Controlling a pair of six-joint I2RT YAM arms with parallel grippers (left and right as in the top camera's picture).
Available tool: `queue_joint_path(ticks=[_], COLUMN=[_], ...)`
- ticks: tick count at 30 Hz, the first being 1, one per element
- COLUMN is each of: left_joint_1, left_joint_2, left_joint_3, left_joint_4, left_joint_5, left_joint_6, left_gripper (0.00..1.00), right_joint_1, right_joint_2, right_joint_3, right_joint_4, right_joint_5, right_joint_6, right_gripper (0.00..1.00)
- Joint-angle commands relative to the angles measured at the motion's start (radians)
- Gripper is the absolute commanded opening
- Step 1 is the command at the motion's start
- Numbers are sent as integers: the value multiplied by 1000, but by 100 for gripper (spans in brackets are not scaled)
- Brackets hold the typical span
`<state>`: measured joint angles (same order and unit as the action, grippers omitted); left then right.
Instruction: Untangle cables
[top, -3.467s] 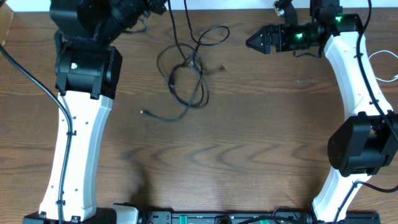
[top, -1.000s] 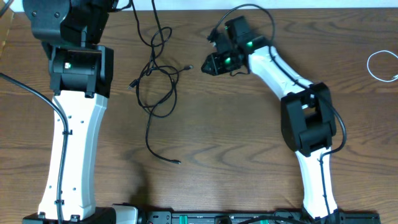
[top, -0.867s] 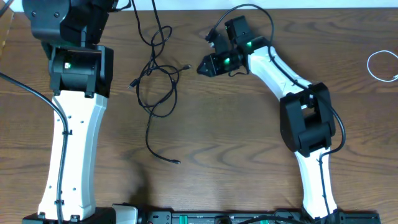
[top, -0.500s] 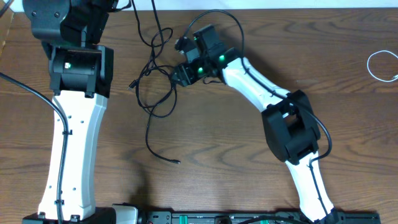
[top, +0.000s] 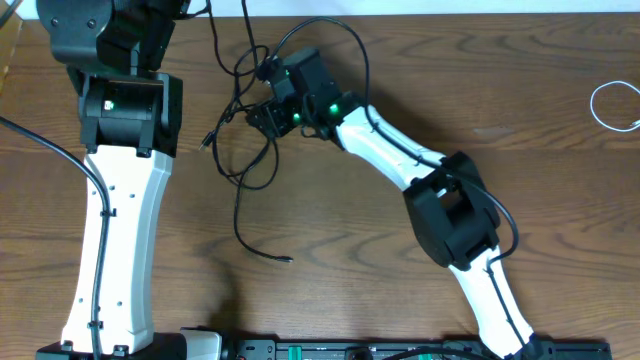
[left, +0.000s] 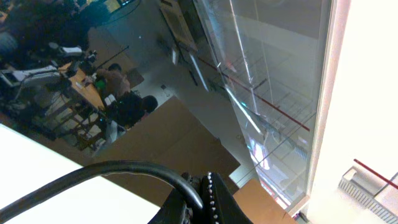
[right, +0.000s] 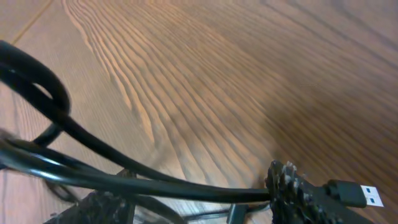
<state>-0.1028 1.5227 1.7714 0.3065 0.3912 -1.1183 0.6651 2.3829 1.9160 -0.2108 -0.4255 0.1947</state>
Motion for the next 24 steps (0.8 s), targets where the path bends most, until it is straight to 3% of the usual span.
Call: queue_joint_path(ticks=[1,5,9,11,18,24], left_joint_1=[2,2,2,2,9,38], left_joint_2=[-15,-15,-15,-14,-15,-16], left_joint_3=[10,10,10,10,10,10], left_joint_4=[8,8,-12,-19,-18,-5], left_joint_5=[21,21,20,19,-10,-23], left_joint_6=[21,21,21,22,25,24], left_gripper=[7,7,7,8,8,7], right_joint_1=[30,42,40,27,-117,-299], right_joint_2=[62,90,92,91,42,-1], right_joint_3=[6,6,6,6,6,6], right_joint_4=[39,79,73,60,-205,-394], right_joint_5=[31,75,139,150,162,350], right_joint_6=[58,82,82,82,82,77], right_gripper=[62,54,14,1,1,1])
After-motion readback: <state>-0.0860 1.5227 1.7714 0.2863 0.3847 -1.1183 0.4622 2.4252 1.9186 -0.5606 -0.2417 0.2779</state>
